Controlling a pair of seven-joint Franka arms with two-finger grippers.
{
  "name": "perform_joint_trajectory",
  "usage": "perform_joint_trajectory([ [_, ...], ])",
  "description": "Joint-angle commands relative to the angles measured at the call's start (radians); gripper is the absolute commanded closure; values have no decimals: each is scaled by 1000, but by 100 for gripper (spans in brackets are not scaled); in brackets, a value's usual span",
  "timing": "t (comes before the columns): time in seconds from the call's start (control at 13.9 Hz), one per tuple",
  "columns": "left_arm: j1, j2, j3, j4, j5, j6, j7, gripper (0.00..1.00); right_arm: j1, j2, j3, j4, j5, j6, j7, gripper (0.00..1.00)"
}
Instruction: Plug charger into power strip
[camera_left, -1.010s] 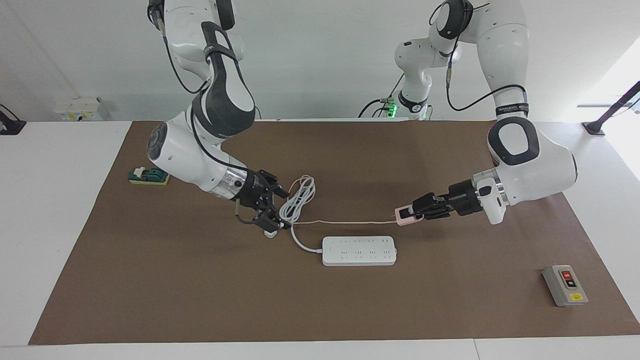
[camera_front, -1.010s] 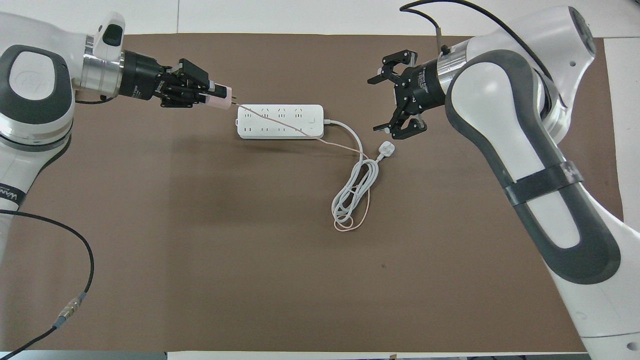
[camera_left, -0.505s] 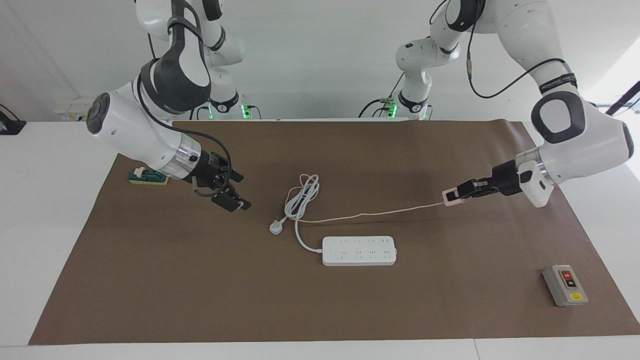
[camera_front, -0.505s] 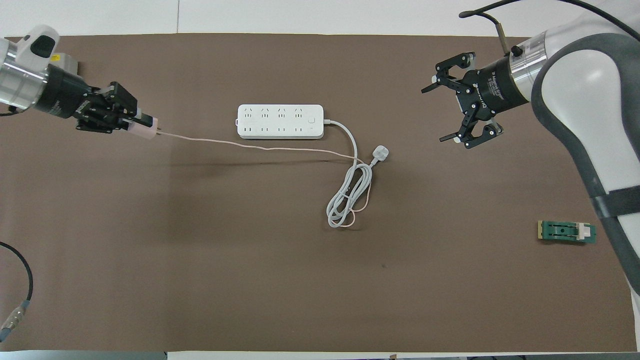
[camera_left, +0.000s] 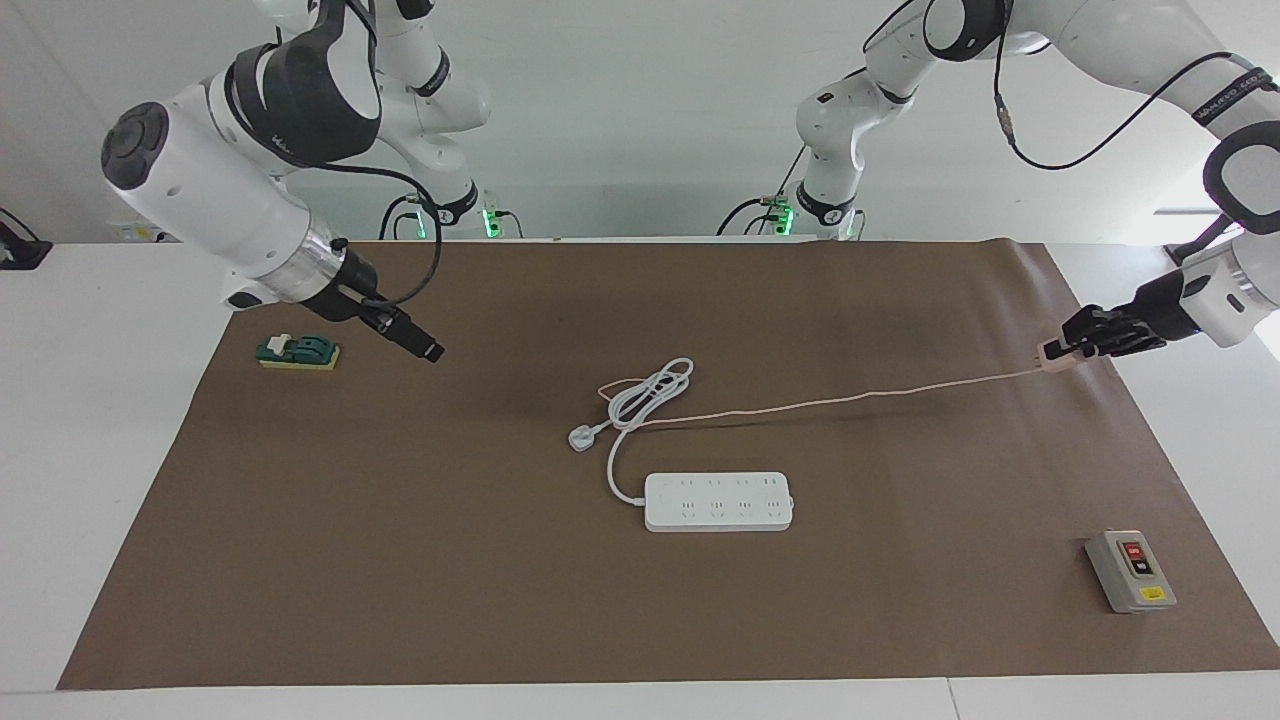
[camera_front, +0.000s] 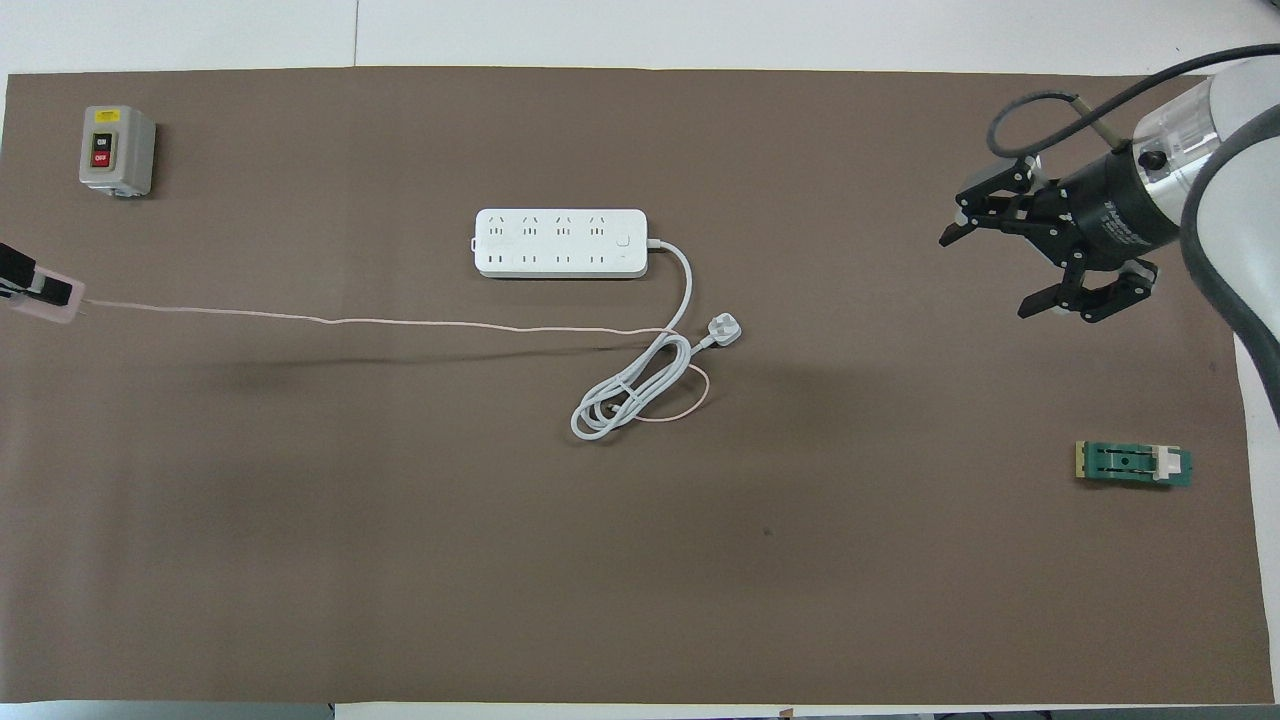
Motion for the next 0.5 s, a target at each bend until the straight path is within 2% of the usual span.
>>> perform_joint_trajectory([
  [0.0,65,2,-11,14,20,60,69,100,-23,-60,10,-30,-83,-32,-224,0],
  [0.14,56,-2,-8,15,29,62,23,100,-40,-90,10,-36,-142,-46,-368,0],
  [0.29,47,-7,-19,15,61,62,-200,100,-41,-130,10,-59,-219,-47,-508,0],
  [0.43,15,-25,-23,14,98,51,-276,100,-47,-166,10,-85,-256,-46,-606,0],
])
